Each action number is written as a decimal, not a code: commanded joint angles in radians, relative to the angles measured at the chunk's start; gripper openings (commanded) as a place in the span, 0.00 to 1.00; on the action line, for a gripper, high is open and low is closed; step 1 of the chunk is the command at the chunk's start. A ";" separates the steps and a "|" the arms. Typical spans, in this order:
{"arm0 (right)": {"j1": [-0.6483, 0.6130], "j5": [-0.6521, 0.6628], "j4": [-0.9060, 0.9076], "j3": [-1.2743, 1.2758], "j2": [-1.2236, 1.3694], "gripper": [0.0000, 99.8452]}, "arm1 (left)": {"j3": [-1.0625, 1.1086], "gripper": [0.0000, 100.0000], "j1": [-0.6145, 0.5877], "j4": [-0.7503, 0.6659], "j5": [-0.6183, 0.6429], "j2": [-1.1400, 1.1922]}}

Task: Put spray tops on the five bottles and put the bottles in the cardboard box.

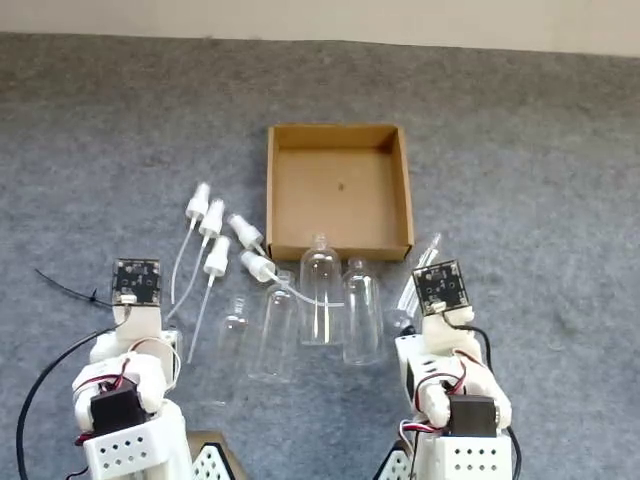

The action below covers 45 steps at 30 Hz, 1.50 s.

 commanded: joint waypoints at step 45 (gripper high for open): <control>0.105 -0.147 0.064 -1.228 1.620 0.28 | 0.019 0.15 -0.018 -0.017 -0.117 -0.004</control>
